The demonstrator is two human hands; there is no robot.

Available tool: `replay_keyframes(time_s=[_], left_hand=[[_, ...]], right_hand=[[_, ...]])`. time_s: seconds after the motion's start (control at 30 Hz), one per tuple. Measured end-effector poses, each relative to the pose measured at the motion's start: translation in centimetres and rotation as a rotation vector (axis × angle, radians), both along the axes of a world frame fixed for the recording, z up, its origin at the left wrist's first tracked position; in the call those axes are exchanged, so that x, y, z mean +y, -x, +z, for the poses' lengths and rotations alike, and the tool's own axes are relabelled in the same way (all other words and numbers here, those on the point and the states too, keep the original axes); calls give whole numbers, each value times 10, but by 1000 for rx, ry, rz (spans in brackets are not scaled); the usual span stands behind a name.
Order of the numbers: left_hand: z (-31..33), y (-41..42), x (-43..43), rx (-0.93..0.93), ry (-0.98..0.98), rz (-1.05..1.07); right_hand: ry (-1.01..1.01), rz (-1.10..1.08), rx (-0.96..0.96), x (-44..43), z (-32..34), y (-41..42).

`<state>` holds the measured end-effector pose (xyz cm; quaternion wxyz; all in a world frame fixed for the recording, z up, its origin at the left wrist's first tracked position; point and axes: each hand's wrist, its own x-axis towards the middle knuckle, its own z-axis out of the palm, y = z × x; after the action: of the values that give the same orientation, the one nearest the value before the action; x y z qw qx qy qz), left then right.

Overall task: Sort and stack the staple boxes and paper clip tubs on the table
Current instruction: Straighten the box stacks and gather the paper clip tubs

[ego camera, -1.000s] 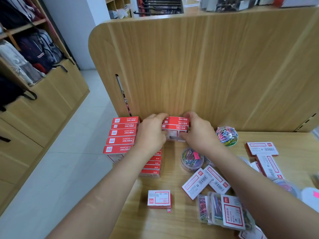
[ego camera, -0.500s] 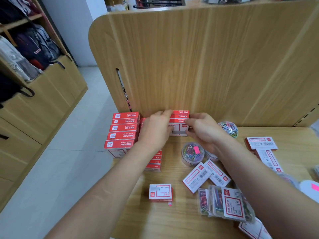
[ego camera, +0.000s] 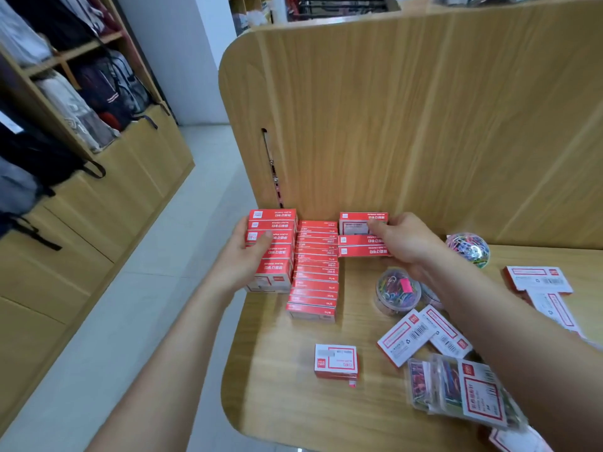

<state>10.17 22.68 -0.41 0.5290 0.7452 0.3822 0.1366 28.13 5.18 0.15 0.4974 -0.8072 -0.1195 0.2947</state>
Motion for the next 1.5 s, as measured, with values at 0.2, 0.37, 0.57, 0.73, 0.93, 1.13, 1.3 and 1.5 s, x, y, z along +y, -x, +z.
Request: replay_keyframes(time_s=[0.2, 0.37, 0.57, 0.73, 0.93, 1.13, 1.3, 1.5], left_hand=[[-6, -9, 2, -27, -85, 68], [-7, -9, 7, -1, -183, 18], [-8, -10, 8, 30, -241, 19], [-6, -10, 8, 62, -292, 28], [5, -7, -1, 200, -731, -7], [22, -53, -50, 134, -1068, -365], [15, -88, -62, 348, -1134, -459], [14, -86, -64, 377, -1191, -451]], right_hand=[[-13, -53, 92, 1, 4, -6], [-222, -127, 316, -4, 10, -6], [-29, -24, 11, -3, -7, -5], [170, 39, -328, -6, -6, -2], [285, 223, -432, -15, 3, 1], [257, 251, -417, -18, -3, -3], [207, 284, -374, -21, -5, -8], [282, 325, -449, -20, -12, -12]])
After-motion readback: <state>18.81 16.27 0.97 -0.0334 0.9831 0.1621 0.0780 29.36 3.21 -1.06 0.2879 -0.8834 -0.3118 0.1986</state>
